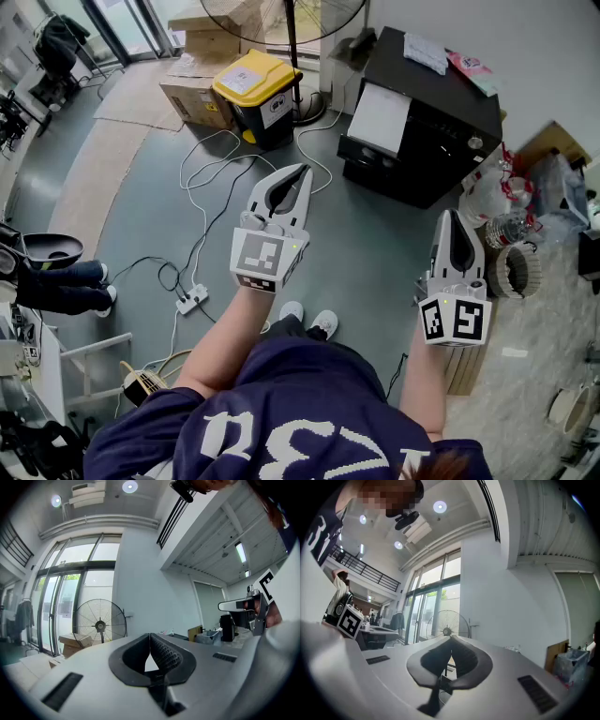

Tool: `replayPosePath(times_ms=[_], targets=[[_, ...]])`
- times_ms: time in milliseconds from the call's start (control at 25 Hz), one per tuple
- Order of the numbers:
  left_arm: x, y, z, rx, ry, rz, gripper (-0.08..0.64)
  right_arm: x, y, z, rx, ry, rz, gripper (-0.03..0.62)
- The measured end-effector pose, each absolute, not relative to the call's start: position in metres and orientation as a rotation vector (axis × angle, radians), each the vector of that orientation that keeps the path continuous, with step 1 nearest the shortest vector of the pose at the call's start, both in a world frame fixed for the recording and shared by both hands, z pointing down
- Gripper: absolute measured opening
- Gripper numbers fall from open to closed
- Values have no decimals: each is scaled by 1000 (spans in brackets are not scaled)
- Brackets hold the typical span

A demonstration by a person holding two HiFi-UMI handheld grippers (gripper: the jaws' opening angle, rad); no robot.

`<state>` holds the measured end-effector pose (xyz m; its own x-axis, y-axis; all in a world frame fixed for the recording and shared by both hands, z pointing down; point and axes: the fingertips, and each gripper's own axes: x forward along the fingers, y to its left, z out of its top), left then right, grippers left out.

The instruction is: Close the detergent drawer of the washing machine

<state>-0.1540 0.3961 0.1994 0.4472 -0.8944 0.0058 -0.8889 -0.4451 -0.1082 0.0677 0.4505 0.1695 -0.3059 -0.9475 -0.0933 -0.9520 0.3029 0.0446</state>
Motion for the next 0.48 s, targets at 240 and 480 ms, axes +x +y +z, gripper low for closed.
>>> replayPosePath(times_ms=[240, 480], targets=[[-143, 397, 196, -2588, 1598, -81, 21, 79, 452, 164, -1837, 2476, 178, 14], [-135, 398, 197, -2591, 1589, -85, 21, 86, 456, 157, -1793, 2461, 188, 14]])
